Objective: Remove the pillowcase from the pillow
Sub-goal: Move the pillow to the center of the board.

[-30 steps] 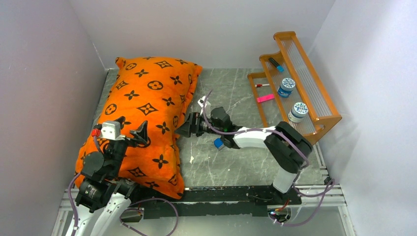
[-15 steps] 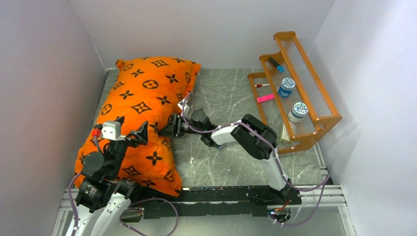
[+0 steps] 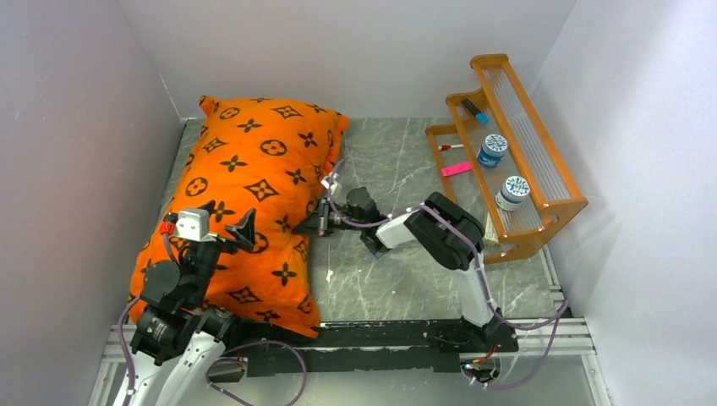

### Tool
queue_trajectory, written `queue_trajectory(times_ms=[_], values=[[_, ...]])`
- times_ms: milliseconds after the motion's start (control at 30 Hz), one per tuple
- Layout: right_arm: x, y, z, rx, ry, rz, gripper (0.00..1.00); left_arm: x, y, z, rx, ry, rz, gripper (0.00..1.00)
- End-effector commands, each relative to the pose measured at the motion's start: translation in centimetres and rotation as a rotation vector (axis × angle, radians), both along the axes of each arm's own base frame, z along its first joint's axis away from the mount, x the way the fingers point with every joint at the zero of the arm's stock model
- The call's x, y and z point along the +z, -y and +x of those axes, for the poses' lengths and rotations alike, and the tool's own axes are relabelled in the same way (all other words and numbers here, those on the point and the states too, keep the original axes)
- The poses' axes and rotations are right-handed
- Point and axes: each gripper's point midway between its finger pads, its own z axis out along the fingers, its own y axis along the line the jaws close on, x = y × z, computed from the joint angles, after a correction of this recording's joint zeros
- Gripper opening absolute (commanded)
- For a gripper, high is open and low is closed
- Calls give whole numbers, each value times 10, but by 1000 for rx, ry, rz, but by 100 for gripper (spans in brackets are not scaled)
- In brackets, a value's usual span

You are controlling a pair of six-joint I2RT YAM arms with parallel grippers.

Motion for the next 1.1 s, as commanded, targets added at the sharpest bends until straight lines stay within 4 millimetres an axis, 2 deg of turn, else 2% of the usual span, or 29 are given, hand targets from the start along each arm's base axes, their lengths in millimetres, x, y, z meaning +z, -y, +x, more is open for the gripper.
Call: queue_trajectory(times_ms=[0, 200, 300, 600, 767, 867, 1067], values=[[-5, 62, 44, -138, 56, -90, 0, 9, 3, -1, -15, 42, -1, 97], [-20, 132, 74, -232, 110, -263, 0, 7, 3, 2, -13, 31, 3, 97], [-20, 167, 90, -295, 132, -327, 0, 6, 4, 3, -17, 27, 7, 97], [-10, 294, 148, -572, 178, -551, 0, 2, 7, 6, -22, 11, 16, 97], [-2, 355, 164, -701, 190, -655, 0, 2, 7, 8, -23, 6, 14, 97], [3, 372, 167, -736, 201, -676, 0, 1, 7, 9, -17, 1, 6, 97], [16, 367, 162, -715, 220, -657, 0, 0, 5, 12, 2, -13, -15, 97]])
